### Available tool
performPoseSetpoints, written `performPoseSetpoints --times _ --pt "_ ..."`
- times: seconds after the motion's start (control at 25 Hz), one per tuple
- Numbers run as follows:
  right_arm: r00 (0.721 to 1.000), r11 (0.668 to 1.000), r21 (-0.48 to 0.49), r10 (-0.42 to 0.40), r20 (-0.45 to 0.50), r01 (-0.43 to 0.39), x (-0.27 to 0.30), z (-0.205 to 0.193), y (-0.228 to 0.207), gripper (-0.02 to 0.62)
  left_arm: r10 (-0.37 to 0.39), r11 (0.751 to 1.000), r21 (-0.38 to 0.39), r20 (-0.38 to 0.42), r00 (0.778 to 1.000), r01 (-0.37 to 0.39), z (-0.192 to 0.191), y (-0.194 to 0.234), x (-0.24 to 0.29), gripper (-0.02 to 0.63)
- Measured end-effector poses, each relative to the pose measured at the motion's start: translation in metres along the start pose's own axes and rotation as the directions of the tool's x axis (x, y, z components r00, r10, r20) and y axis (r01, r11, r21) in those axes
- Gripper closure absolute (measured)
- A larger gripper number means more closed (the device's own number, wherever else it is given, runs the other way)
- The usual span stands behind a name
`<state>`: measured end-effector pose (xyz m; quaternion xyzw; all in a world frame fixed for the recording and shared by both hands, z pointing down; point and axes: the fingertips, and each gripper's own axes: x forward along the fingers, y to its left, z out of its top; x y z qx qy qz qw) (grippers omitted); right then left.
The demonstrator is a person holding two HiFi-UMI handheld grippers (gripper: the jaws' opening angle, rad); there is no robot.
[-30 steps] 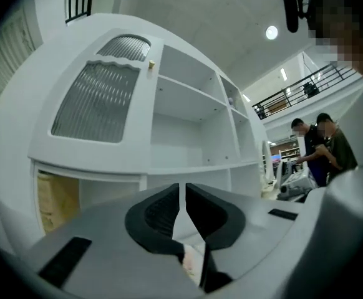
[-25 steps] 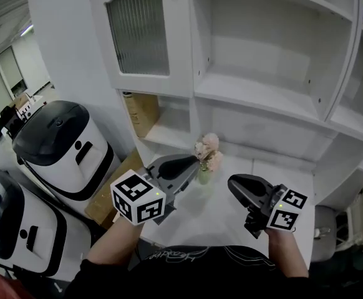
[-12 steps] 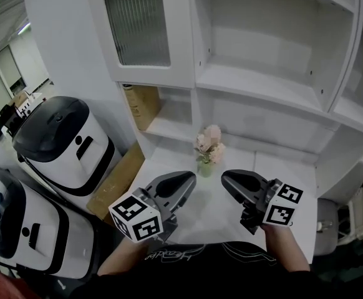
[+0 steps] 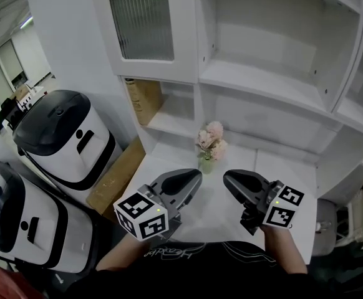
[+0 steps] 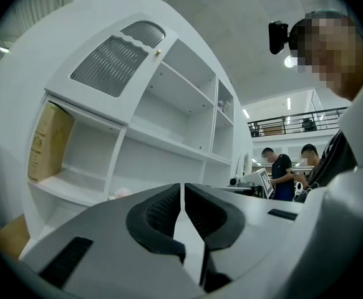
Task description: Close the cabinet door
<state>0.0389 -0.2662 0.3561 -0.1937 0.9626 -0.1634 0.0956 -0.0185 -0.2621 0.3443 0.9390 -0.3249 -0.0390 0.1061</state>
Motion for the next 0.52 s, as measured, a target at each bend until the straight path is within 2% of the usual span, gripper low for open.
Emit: performPoseSetpoints --times 0.2,0.52 --pt "1.0 1.0 0.029 -0.001 0.009 0.001 -0.0019 -0.0051 -0.002 0.541 -0.002 1.0 0.009 -0.002 1.0 0.002 0.0002 -0.0003 0.0001 0.569" --pt "1.0 1.0 0.022 0.006 0.014 -0.007 -0.0001 -0.0038 0.0 0.541 -0.005 1.0 0.004 -0.007 1.0 0.005 -0.0042 -0.0011 0.0048 0.569"
